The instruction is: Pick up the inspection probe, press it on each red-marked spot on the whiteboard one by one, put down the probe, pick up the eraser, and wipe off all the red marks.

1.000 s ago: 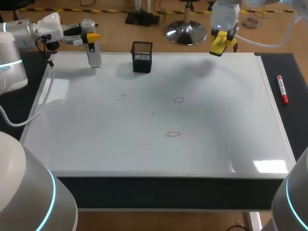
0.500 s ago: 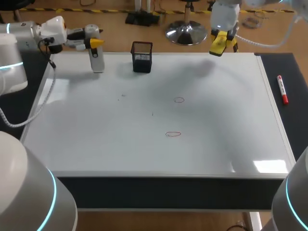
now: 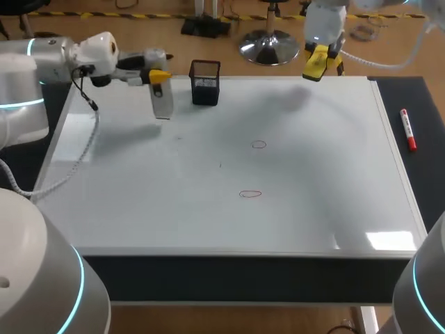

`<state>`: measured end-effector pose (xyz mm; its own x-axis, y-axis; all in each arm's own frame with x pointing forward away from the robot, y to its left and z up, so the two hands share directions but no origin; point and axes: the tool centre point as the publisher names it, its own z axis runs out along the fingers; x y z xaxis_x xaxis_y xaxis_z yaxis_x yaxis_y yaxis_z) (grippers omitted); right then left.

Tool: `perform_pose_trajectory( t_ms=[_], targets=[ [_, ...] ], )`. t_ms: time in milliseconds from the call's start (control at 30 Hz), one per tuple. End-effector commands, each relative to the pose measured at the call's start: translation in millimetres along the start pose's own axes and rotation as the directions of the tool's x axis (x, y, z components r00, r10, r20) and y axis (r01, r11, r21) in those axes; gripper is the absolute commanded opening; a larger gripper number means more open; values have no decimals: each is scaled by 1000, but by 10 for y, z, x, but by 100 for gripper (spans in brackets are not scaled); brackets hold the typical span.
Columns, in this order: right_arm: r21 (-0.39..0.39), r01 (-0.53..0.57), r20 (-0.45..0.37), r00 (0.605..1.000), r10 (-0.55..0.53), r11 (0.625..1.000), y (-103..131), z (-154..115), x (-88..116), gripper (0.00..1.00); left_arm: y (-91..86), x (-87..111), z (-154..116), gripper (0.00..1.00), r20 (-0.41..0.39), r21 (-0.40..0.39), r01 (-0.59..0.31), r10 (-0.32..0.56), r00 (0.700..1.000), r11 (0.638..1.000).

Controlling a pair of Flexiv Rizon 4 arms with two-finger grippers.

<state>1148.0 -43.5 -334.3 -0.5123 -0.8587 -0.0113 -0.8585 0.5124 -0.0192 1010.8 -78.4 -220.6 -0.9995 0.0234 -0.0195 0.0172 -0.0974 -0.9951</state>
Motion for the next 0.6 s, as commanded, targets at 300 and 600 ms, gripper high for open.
perform_pose_trajectory(
  t_ms=[300,600],
  targets=[
    [-1,2,-4,1000,-2,1000,-14,-11,-1,0,64,451,861,0,-170,19,46,-42,985,999],
    [-1,2,-4,1000,-2,1000,-14,-11,-1,0,118,582,1444,0,-306,35,72,-58,950,997]
  ],
)
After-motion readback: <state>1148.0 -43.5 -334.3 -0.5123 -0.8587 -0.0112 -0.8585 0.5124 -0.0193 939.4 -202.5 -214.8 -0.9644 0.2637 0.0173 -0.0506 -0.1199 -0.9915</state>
